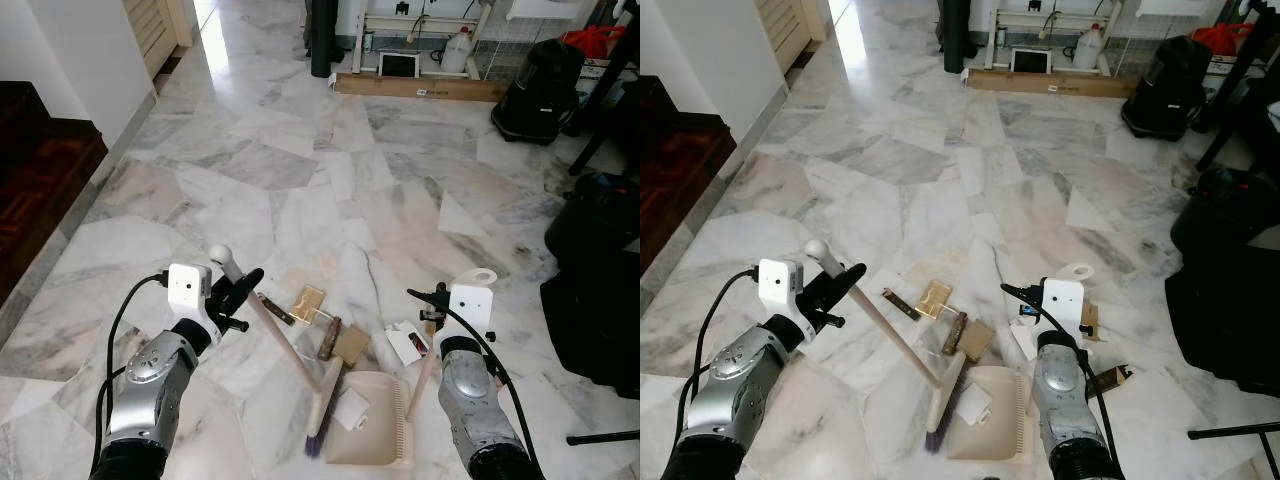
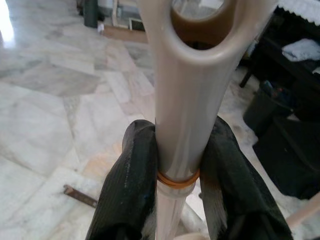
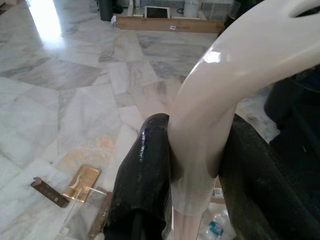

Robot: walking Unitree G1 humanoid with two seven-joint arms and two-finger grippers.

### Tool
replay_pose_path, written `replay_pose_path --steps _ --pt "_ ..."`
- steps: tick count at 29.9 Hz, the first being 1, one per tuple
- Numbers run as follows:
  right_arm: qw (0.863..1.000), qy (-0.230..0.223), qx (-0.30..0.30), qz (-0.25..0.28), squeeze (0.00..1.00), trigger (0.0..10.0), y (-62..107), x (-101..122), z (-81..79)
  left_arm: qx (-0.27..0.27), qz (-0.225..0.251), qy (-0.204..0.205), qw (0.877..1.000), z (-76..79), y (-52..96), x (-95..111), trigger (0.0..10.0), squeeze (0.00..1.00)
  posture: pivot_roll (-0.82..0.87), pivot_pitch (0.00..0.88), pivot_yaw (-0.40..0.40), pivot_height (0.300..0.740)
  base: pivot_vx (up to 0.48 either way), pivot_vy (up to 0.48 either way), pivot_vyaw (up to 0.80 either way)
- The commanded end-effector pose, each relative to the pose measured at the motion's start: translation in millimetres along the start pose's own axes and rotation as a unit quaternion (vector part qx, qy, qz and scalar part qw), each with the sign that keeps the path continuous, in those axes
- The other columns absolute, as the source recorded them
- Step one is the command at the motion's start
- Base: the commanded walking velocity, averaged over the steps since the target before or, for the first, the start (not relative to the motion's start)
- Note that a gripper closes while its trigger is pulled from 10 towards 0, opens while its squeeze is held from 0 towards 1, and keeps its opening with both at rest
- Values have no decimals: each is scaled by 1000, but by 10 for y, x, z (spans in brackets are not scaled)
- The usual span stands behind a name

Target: Sweep floor

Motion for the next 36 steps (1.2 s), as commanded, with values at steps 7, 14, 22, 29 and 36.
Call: replay_pose_path --steps 7,14,22,29,36 --pt "999 -26 3 30 0 10000 6 177 1 68 99 -49 992 -120 39 456 10000 0 21 108 -9 740 0 0 0" --pt "997 -38 8 59 0 10000 98 323 41 103 120 -73 985 -201 54 551 10000 0 15 107 -10 740 0 0 0" --pt "992 -62 -23 110 0 10000 186 568 198 105 104 -111 983 -103 67 421 10000 0 1 108 -8 740 0 0 0" --pt "983 -85 -24 159 0 10000 204 835 244 117 110 -112 981 -76 90 399 10000 0 10 105 -11 740 0 0 0" --pt "986 -88 -24 143 0 10000 205 792 238 123 113 -114 979 -73 66 401 10000 0 10 98 -8 740 0 0 0"
Point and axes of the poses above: a point about 5 cm out from each wrist's last joint towards the gripper, its own y axis pointing back from the gripper into the wrist, its own x axis along the axis of the wrist's last joint, z = x × y, the point moved 5 cm from there along -y, pointing out of the wrist towards the gripper, and after that the axes turned 3 degrees about y, right-handed, at the moved point
